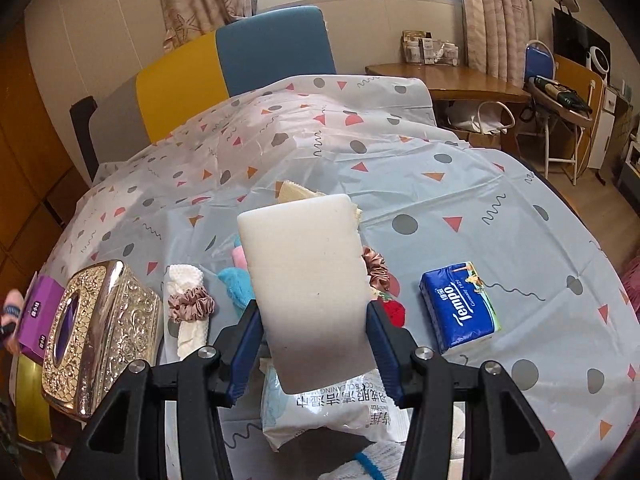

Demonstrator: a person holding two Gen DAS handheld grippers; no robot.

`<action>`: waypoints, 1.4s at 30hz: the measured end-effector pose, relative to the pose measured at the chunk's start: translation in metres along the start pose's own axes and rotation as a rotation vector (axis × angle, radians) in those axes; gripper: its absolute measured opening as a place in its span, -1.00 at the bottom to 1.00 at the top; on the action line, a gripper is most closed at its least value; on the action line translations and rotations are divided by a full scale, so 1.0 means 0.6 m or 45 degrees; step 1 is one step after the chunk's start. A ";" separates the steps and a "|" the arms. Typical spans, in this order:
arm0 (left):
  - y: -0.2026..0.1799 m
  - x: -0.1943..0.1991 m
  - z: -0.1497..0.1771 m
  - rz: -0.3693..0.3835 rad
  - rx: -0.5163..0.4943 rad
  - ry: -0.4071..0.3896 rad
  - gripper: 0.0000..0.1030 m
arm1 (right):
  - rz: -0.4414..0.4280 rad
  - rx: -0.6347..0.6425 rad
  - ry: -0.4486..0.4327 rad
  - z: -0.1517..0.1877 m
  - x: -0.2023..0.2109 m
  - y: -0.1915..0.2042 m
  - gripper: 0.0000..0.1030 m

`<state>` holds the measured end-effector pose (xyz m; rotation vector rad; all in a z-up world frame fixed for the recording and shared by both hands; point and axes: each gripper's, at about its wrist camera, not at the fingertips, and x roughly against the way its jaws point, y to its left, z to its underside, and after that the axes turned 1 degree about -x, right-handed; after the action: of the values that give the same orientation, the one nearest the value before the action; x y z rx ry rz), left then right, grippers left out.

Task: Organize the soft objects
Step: 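Carry the pink towel into the gold tray while the right gripper grasps the white sponge, then carry the white sponge block into the gold tray and open the right gripper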

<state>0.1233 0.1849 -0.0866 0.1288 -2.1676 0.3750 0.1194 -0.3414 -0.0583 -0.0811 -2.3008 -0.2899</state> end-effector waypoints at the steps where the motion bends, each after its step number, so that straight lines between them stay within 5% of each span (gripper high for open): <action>1: -0.001 -0.010 0.015 -0.001 -0.011 0.022 -0.37 | 0.004 0.006 0.002 0.001 -0.001 0.002 0.02; 4: -0.012 -0.030 0.034 0.029 -0.012 0.070 -0.35 | 0.018 0.020 0.012 0.003 -0.004 0.005 0.02; 10: -0.050 -0.035 0.002 0.033 -0.035 0.004 -0.19 | 0.049 0.027 0.029 0.005 -0.009 0.004 0.02; 12: -0.053 -0.027 -0.010 0.022 -0.038 -0.019 0.33 | 0.054 0.022 0.035 0.005 -0.010 0.003 0.02; 29: -0.023 0.087 0.093 -0.061 -0.084 -0.097 0.36 | 0.056 0.009 0.033 0.005 -0.011 0.000 0.02; 42: -0.008 0.137 0.125 -0.076 -0.134 -0.162 0.37 | -0.101 0.051 -0.008 0.012 0.035 0.081 0.01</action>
<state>0.0179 0.1607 -0.0601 0.1621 -2.2984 0.2234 0.1075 -0.2933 -0.0386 0.0297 -2.3185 -0.2843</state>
